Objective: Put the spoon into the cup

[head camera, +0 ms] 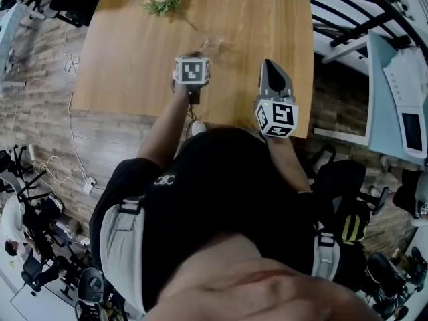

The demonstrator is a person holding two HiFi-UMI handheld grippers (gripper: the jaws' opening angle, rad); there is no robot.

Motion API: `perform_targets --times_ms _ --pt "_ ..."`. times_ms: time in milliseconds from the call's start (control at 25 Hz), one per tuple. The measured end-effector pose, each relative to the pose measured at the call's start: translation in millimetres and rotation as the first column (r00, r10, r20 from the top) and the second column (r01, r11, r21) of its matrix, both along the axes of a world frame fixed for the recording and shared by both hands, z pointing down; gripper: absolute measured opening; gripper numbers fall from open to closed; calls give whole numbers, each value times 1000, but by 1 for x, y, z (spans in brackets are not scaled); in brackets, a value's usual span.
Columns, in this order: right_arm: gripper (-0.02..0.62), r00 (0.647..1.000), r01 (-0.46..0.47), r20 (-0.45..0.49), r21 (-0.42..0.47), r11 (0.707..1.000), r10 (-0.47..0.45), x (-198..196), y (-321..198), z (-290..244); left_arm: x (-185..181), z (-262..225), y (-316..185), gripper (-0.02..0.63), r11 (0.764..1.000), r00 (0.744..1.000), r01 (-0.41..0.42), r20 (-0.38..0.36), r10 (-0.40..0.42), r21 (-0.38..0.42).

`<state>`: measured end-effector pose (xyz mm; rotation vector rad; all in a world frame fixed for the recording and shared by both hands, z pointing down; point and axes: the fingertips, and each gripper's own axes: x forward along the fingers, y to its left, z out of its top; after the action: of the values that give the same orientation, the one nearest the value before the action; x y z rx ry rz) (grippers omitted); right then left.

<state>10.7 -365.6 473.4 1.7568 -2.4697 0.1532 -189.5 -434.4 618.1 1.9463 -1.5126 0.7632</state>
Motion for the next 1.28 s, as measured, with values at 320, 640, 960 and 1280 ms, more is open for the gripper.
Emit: perform_targets --times_ms 320,640,960,1280 --pt "0 1000 -13 1 -14 1000 13 0 -6 0 -7 6 -11 20 999 1000 -8 26 9 -33" --pt "0 1000 -5 -5 -24 1000 5 -2 -5 5 -8 14 -21 20 998 998 -24 56 27 -52" --pt "0 1000 -11 -24 -25 1000 10 0 -5 7 8 31 -32 20 993 996 -80 30 83 -92" --pt "0 999 -14 -31 -31 999 14 3 -5 11 9 41 -36 20 989 994 -87 52 94 -117"
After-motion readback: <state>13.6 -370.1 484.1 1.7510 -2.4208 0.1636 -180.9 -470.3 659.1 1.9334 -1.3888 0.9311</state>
